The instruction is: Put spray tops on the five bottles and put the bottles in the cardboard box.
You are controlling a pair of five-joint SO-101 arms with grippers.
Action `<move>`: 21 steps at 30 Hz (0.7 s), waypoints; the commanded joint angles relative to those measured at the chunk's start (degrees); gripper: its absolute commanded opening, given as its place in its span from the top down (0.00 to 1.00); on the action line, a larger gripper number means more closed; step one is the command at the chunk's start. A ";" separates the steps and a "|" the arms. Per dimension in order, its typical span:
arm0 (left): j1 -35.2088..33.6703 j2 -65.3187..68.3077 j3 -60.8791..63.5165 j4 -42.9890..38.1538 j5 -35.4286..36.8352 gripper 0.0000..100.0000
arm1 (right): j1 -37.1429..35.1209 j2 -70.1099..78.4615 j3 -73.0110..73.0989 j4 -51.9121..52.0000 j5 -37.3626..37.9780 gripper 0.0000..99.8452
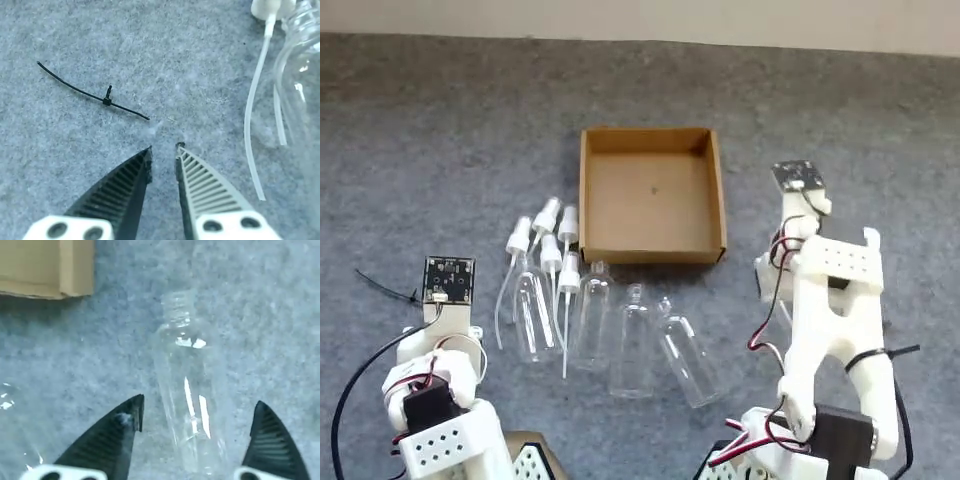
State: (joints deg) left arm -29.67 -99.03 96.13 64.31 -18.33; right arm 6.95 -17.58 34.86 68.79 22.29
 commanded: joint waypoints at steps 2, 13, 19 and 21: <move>0.66 0.04 1.36 0.26 -0.53 0.92 | -1.19 0.31 -3.65 0.40 -0.53 0.71; 0.66 0.04 1.36 0.26 -0.53 0.92 | -1.54 13.85 -8.04 0.40 6.95 0.71; 0.66 0.04 1.36 0.26 -0.53 0.92 | -2.68 14.64 -8.04 -2.77 7.56 0.73; 0.66 0.04 1.36 0.26 -0.53 0.92 | -2.86 14.73 -7.78 -4.09 7.47 0.78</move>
State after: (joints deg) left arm -29.67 -99.03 96.13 64.31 -18.33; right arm 5.01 -2.55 29.85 67.82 29.23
